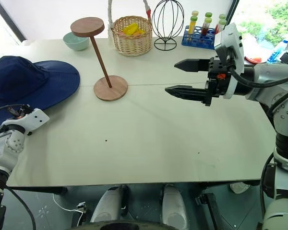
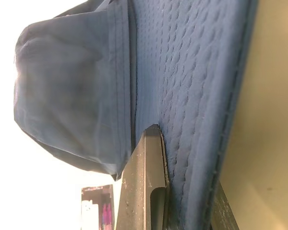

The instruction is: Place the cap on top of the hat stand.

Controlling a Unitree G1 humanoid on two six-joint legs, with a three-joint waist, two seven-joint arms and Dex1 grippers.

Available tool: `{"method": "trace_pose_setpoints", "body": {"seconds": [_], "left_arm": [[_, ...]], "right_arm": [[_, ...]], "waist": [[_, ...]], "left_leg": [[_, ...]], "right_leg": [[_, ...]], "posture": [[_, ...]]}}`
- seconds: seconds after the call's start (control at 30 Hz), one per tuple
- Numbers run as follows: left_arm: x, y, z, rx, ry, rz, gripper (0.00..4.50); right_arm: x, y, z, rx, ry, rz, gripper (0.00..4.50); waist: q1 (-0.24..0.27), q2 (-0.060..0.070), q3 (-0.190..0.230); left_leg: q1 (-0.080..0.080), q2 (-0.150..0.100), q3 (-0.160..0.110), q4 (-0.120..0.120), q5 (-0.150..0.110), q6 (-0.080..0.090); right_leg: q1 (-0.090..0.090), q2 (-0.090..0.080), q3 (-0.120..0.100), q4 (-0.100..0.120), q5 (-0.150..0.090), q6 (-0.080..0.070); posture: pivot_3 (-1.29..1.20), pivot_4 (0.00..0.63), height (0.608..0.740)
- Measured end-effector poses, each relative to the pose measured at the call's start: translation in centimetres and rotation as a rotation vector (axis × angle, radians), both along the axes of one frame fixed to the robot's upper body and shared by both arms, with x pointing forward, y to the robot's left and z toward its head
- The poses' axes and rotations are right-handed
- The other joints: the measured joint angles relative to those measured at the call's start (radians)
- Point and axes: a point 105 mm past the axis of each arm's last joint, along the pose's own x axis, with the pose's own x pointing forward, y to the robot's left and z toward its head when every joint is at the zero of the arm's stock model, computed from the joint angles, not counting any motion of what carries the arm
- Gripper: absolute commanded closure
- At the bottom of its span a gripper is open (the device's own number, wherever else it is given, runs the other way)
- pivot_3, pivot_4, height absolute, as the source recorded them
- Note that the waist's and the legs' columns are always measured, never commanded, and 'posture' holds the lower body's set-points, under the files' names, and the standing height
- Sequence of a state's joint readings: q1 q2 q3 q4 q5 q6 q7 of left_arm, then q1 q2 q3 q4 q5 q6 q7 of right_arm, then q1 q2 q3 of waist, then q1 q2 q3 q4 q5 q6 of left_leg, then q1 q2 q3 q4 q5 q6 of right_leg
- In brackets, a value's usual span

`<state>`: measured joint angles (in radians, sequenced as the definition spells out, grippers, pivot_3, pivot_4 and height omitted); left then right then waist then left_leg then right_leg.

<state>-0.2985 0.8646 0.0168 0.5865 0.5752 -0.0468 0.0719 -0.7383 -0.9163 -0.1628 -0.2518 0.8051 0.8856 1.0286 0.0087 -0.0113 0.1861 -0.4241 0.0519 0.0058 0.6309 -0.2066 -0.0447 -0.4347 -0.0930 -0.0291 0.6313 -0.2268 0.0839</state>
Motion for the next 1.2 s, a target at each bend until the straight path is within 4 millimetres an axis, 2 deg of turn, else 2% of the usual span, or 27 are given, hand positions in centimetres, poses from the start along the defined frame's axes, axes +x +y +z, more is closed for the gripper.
{"method": "trace_pose_setpoints", "body": {"seconds": [0.2,0.27,0.37,0.4,0.43,0.57,0.67,0.77,0.9,1.2], "left_arm": [[0.1,0.8,3.4,0.025,-0.08,0.011,4.44],[0.6,1.0,6.0,0.036,-0.143,0.014,4.44],[1.5,1.1,12.6,0.07,-0.29,0.006,4.44],[1.6,1.0,13.7,0.075,-0.313,0.002,4.44],[1.9,0.7,15.5,0.079,-0.358,-0.009,4.44],[2.9,0.0,20.5,0.062,-0.464,-0.031,4.44],[3.9,-0.8,23.2,0.07,-0.496,-0.047,4.44],[4.6,-1.4,25.2,0.089,-0.515,-0.057,4.44],[5.7,-2.2,26.9,0.096,-0.509,-0.061,4.44],[7.9,-5.7,28.6,0.079,-0.512,-0.126,4.44]], "right_arm": [[0.3,-0.2,0.3,0.0,-0.027,-0.025,0.0],[0.5,-0.5,0.6,0.006,-0.029,-0.034,0.0],[0.5,-0.9,1.7,0.014,-0.06,-0.041,0.0],[0.5,-0.9,1.8,0.015,-0.065,-0.041,0.0],[0.5,-1.0,2.0,0.017,-0.072,-0.045,0.0],[0.5,-1.3,2.5,0.031,-0.084,-0.052,0.0],[0.5,-1.4,2.7,0.039,-0.094,-0.059,0.0],[0.5,-1.4,2.8,0.053,-0.1,-0.064,0.0],[0.6,-1.5,2.8,0.073,-0.1,-0.075,0.0],[0.4,-2.1,3.5,0.113,-0.122,-0.109,0.0]], "waist": [[0.002,-0.002,0.001],[0.004,-0.005,0.003],[0.006,-0.007,0.004],[0.005,-0.007,0.004],[0.005,-0.007,0.004],[0.004,-0.008,0.004],[0.003,-0.009,0.005],[0.001,-0.009,0.005],[0.003,-0.01,0.006],[0.004,-0.014,0.008]], "left_leg": [[-0.002,0.0,0.0,0.0,0.0,0.0],[-0.002,0.0,0.0,0.0,0.0,0.0],[-0.003,0.0,0.001,0.001,0.0,-0.001],[-0.003,0.0,0.001,0.001,0.0,-0.001],[-0.003,0.0,0.002,0.001,0.0,-0.001],[-0.003,0.0,0.003,0.0,0.0,-0.001],[-0.003,0.0,0.003,0.0,0.0,0.0],[-0.003,0.0,0.003,0.0,0.0,0.0],[-0.003,0.0,0.003,0.0,0.0,0.0],[-0.004,0.0,0.003,0.001,0.0,-0.001]], "right_leg": [[-0.001,0.0,0.0,-0.001,0.0,0.0],[-0.001,0.0,-0.001,0.0,0.0,0.0],[-0.001,-0.001,-0.001,-0.001,0.0,0.0],[-0.001,-0.001,-0.001,-0.002,0.0,0.0],[0.0,-0.001,-0.001,-0.002,0.0,0.001],[0.0,-0.001,-0.001,-0.001,0.001,0.007],[-0.001,0.0,-0.001,0.0,0.001,0.008],[-0.001,0.0,0.0,-0.001,0.001,0.008],[-0.001,0.0,0.0,-0.001,0.001,0.009],[-0.001,0.0,0.0,-0.001,0.0,0.01]], "posture": [[0.0,0.15,0.74],[0.0,0.15,0.74],[0.0,0.15,0.74],[0.0,0.15,0.74],[0.0,0.15,0.74],[0.0,0.15,0.74],[0.0,0.15,0.74],[0.0,0.15,0.74],[0.0,0.15,0.74],[0.0,0.15,0.74]]}}
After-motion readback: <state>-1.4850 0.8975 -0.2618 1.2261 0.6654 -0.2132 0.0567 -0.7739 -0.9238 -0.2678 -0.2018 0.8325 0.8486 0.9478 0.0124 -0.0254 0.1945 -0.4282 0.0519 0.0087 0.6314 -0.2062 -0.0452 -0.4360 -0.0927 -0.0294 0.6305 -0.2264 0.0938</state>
